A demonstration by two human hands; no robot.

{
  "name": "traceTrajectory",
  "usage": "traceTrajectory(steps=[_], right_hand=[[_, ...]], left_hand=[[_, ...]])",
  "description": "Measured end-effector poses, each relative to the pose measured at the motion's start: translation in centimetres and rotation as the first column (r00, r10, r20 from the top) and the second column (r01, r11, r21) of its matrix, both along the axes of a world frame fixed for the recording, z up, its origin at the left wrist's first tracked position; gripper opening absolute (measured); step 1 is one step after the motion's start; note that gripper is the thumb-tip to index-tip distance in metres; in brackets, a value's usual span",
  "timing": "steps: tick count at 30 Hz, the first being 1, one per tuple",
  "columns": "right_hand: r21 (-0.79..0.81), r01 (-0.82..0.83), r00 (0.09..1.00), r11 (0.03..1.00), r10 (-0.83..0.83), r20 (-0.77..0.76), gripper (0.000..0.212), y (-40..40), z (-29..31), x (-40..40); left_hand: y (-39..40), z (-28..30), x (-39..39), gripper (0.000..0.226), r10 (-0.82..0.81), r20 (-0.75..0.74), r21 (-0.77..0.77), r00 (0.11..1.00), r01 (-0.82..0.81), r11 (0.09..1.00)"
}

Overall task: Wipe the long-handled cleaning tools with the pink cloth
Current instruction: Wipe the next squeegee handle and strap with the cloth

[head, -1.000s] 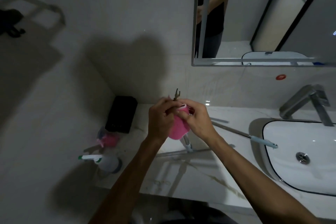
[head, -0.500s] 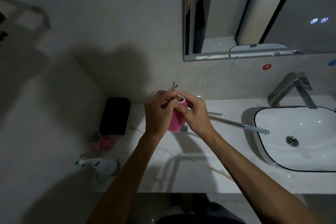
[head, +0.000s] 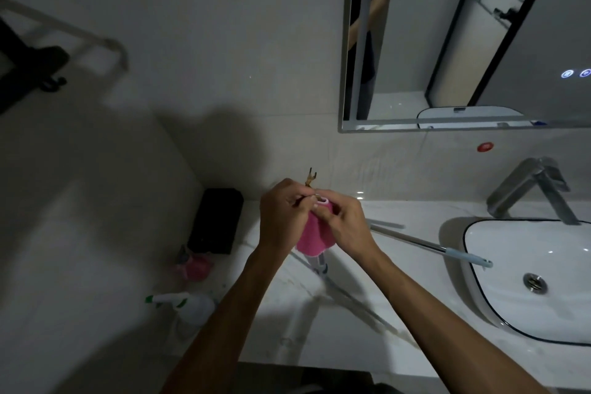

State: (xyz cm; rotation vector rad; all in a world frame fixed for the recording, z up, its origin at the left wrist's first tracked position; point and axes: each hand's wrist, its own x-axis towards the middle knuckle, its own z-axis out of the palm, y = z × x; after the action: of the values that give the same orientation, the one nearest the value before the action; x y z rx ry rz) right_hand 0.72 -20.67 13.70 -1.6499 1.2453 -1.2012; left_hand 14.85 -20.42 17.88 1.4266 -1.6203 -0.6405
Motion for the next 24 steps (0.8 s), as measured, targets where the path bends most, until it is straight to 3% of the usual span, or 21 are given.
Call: traceTrajectory(steps=[8, 16, 19, 24], right_hand=[[-0.014, 0.117, 0.992, 0.993, -0.117, -0.040, 0.012, -1.3, 0.1, 0.8], [-0.071, 0.182, 0.981, 0.981, -0.185, -0.049, 0.010, -1.8, 1.4, 1.2], [-0.094, 0.209, 0.975, 0.974, -0.214, -0.052, 0.026, -1.9, 2.1, 1.1], [-0.048, 0.276, 0.960, 0.960, -0.278, -0.030, 0.006, -1.4, 1.4, 0.7]], left_hand=[[-0.8, -0.6, 0.3, 0.005, 0.150, 0.200, -0.013, 0.968, -0.150, 0.989], [-1.6, 0.7, -0.1, 0.019, 0.117, 0.004, 0.027, 0.993, -0.117, 0.993], [-2.0, 1.0, -0.3, 0.024, 0.093, 0.013, -0.026, 0.996, -0.092, 0.995], [-2.3, 0.4, -0.7, 0.022, -0.017, -0.100, 0.025, 0.995, 0.019, 0.999]])
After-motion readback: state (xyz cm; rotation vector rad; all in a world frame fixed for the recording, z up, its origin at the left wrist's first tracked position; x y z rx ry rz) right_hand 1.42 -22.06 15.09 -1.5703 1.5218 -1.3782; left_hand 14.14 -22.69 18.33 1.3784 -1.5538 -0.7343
